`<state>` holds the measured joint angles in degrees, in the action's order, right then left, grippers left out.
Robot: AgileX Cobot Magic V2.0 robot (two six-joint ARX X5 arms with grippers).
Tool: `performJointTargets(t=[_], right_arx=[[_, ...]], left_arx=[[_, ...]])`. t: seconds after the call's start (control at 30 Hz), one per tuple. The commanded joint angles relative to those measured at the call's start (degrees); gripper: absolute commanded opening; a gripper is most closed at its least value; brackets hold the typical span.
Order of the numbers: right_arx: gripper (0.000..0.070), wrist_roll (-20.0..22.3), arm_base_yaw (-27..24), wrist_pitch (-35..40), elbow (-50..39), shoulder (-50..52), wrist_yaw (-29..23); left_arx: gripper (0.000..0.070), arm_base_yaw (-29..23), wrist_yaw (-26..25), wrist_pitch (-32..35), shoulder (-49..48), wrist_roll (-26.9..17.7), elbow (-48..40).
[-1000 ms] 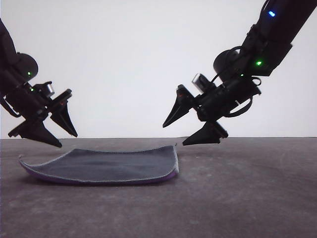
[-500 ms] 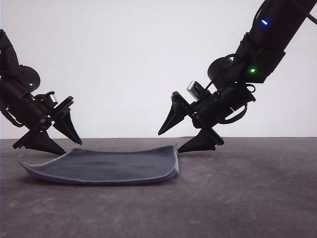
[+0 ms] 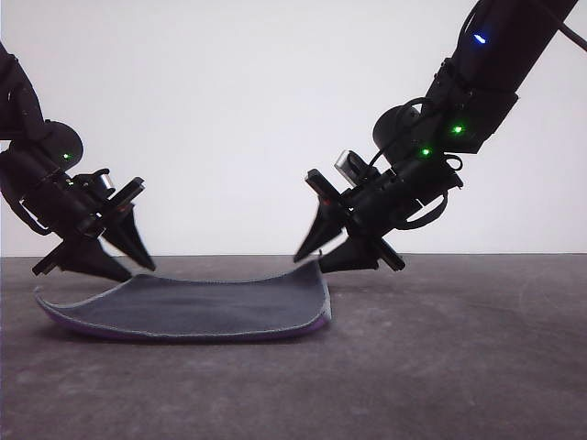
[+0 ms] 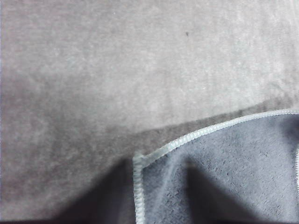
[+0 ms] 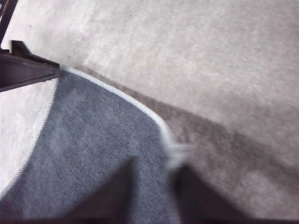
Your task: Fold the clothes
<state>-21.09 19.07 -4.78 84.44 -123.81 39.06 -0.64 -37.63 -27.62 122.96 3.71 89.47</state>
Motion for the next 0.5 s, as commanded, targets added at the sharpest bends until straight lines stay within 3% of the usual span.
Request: performJointTargets(t=[0.0,0.13,0.27,0.47], right_arx=[[0.0,0.27,0.2,-0.01,1.38,-1.33,-0.04],[0.0,0.83,0.08,-0.85,1.38,-1.33,1.53],[0.0,0.97,-0.52,-1.8,1.4,-1.33,6.73],[0.0,0.94,-1.32,-3.59,1.4,-1.33,14.77]], left_arx=[[0.0009,-0.03,-0.42,0.17,1.84,-1.39,1.22],[0.0009,-0.06,-1.44,-0.45,1.83,-1.42,1.25],[0.0009,-0.3,-2.79,-3.54,1.81,-1.73,2.05],[0.0009,-0.59,-7.0,-12.97,1.79,-6.79,5.14]])
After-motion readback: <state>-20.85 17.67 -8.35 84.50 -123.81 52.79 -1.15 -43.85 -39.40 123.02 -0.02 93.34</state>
